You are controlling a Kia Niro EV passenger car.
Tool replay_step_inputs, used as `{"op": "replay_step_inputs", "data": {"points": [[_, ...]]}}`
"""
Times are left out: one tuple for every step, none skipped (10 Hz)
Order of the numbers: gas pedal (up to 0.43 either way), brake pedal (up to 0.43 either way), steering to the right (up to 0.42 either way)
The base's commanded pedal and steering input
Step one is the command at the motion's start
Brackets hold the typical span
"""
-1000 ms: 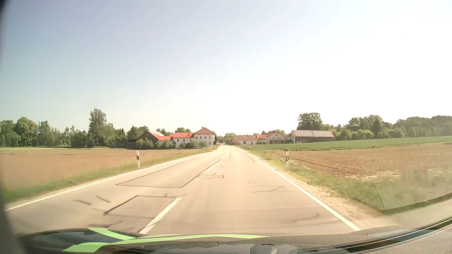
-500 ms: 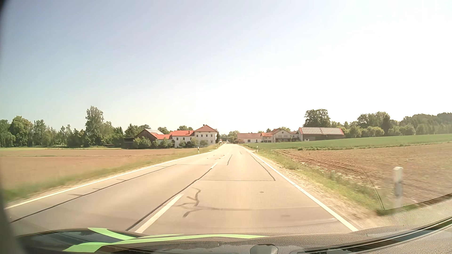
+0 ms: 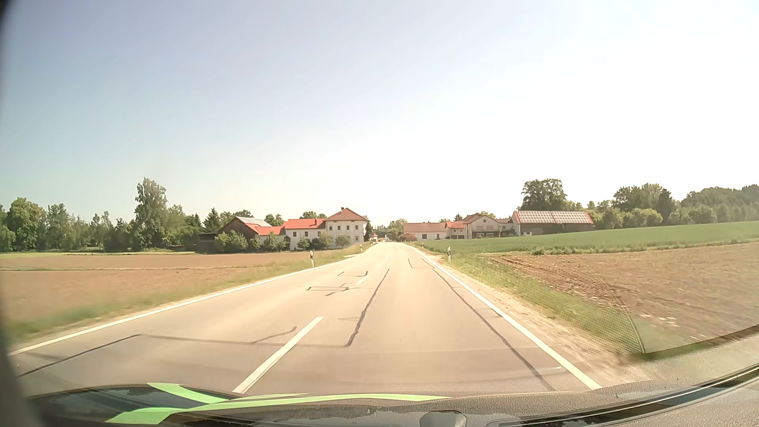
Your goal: Follow the waypoints while adhering to traffic rules and regulations
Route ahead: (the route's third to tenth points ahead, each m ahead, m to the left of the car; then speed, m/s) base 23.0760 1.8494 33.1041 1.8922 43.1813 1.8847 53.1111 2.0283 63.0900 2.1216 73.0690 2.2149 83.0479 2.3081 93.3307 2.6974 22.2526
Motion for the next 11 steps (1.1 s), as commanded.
{"op": "replay_step_inputs", "data": {"points": [[0.15, 0.0, -0.005], [0.11, 0.0, -0.004], [0.059, 0.0, -0.003], [0.0, 0.0, -0.003], [0.0, 0.0, -0.003], [0.0, 0.0, -0.003], [0.0, 0.0, -0.003], [0.0, 0.0, -0.002], [0.0, 0.0, 0.0], [0.0, 0.0, 0.0], [0.0, 0.0, 0.0]]}}
